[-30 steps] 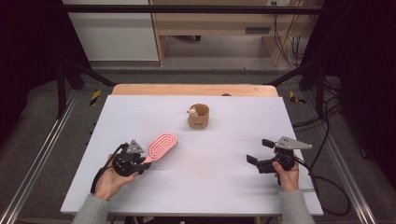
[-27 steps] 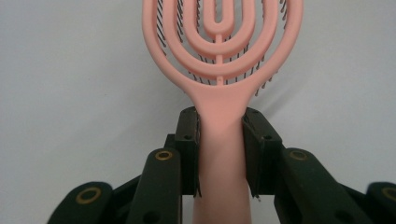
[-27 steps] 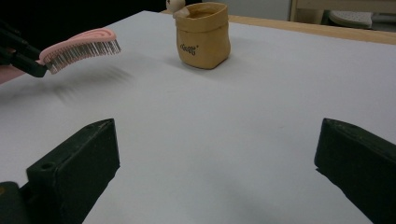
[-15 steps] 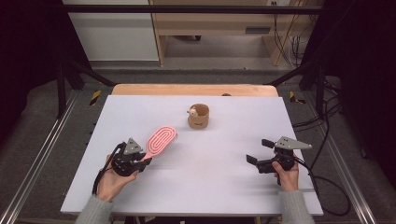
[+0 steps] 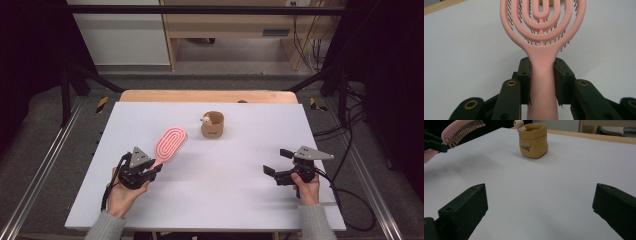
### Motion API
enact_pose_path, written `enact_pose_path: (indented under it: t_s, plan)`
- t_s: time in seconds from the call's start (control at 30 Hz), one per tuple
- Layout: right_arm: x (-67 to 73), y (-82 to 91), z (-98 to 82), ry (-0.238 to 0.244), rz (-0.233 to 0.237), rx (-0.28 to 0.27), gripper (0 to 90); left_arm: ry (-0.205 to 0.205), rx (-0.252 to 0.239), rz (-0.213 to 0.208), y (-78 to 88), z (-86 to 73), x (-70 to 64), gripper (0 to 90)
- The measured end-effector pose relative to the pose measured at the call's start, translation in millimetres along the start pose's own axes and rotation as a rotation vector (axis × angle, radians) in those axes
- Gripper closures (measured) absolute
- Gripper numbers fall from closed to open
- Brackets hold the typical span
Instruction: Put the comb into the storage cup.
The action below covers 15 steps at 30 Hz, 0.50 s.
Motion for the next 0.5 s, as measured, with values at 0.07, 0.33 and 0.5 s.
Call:
enact_pose_path:
  t_s: [0.07,0.33,0.5]
  plan:
    - [0.2,-0.2,0.2,0.0,-0.001,-0.001,0.3,0.007,-0.015,0.008,1.3,1.0,0.4,69.7]
    - [1.3,-0.5,0.9,-0.003,0.002,-0.005,0.3,0.033,-0.046,0.032,4.2,3.9,0.5,69.7]
    - [3.0,-1.0,2.6,-0.001,-0.001,-0.013,0.3,0.02,-0.072,0.058,5.6,7.2,-3.1,69.6]
Point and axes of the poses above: each handheld gripper's, and its own axes: y roughly backward along the jaws, z roughly out of its top, x roughly to its left, the point moved 5 cm from there along -y, roughly forward along the jaws, and after that the axes turned 6 degrees about -x, right-handed, at the moved point
